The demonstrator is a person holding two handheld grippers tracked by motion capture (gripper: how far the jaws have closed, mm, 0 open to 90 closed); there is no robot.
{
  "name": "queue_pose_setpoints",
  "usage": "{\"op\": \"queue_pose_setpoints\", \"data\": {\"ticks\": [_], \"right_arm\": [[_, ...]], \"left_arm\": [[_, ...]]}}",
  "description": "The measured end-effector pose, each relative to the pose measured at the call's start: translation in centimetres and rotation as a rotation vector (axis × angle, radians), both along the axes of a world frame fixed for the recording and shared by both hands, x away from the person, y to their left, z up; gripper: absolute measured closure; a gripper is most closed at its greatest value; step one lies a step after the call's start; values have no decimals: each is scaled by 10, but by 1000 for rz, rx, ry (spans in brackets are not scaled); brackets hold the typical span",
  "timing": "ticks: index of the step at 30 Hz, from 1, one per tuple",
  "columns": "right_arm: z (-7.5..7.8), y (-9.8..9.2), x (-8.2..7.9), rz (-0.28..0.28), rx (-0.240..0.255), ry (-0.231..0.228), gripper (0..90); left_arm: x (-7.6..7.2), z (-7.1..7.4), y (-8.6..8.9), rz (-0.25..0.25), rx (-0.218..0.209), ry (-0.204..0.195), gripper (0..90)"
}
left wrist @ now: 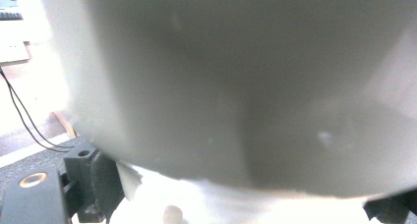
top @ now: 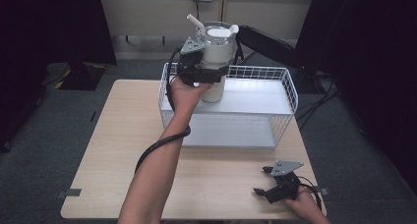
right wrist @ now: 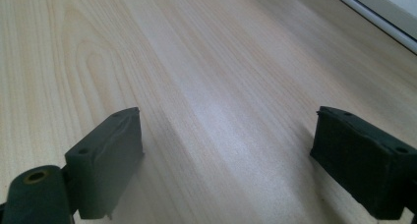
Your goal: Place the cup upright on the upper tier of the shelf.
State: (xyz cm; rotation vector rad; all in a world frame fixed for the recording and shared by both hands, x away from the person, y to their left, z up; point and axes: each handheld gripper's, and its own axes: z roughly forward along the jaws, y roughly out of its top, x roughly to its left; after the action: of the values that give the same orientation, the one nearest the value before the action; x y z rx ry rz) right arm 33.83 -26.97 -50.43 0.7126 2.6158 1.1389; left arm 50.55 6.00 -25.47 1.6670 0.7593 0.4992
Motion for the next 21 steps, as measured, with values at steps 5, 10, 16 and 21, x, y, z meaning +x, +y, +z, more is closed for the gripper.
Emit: {"op": "queue_pose_setpoints", "data": {"ticks": [5,10,16,21], "right_arm": [[0,0,0,0,0,0,111],[0,0,0,0,0,0,111],[0,0,0,0,-1,0,111],[0,0,0,0,-1,0,111]], "left_arm": [[3,-5,-4,-1,10,-1,103],[5,-5,-4,0,3,2,103],[1,-8,-1,-11,-3,-18,101],[-1,-10,4,-27,-2,-32,100]]}}
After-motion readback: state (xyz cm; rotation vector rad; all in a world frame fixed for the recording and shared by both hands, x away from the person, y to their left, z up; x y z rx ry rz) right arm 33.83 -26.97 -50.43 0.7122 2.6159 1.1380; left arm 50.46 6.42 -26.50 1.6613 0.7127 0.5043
